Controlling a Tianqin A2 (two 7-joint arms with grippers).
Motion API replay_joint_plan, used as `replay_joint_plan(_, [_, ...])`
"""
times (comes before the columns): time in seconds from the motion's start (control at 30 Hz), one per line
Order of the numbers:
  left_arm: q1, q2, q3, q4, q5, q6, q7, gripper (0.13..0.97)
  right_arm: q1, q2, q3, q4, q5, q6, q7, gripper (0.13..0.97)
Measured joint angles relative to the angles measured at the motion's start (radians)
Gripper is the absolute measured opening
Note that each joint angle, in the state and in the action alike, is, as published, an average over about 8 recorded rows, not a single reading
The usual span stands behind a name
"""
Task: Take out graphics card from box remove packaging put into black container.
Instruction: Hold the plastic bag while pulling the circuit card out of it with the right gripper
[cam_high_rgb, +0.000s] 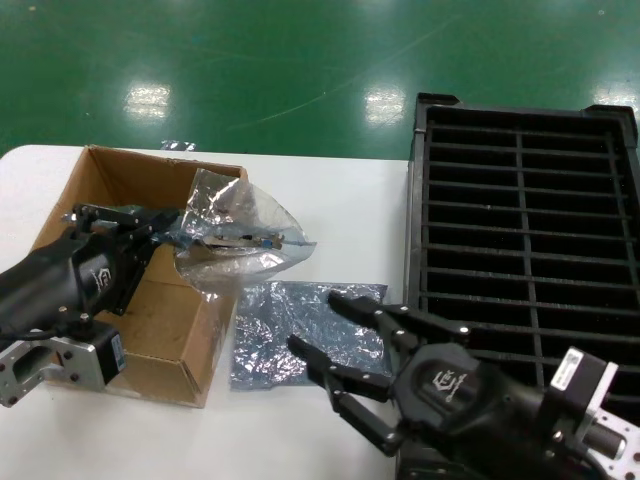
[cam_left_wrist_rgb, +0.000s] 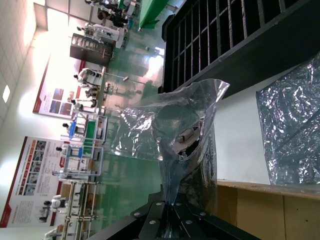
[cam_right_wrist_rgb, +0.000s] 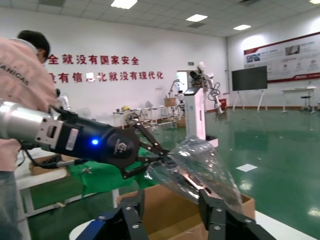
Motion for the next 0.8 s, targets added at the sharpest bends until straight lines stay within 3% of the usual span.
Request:
replay_joint_plan(0.17, [0.000, 0.000, 0.000, 0.000, 0.000, 0.000, 0.000, 0.139, 0.014, -0.004, -0.035, 0.017, -0.022, -0.005, 0.011, 0.425])
replay_joint_plan(0.43, [0.000, 0.000, 0.000, 0.000, 0.000, 0.000, 0.000, 0.139, 0.065, -0.039, -0.095, 0.002, -0.068, -0.014, 0.009, 0.261])
replay_joint_plan(0.8, [0.000, 0.000, 0.000, 0.000, 0.000, 0.000, 0.000, 0.139, 0.233, -0.131, -0.142, -0.158, -0.137, -0.011, 0.003, 0.159])
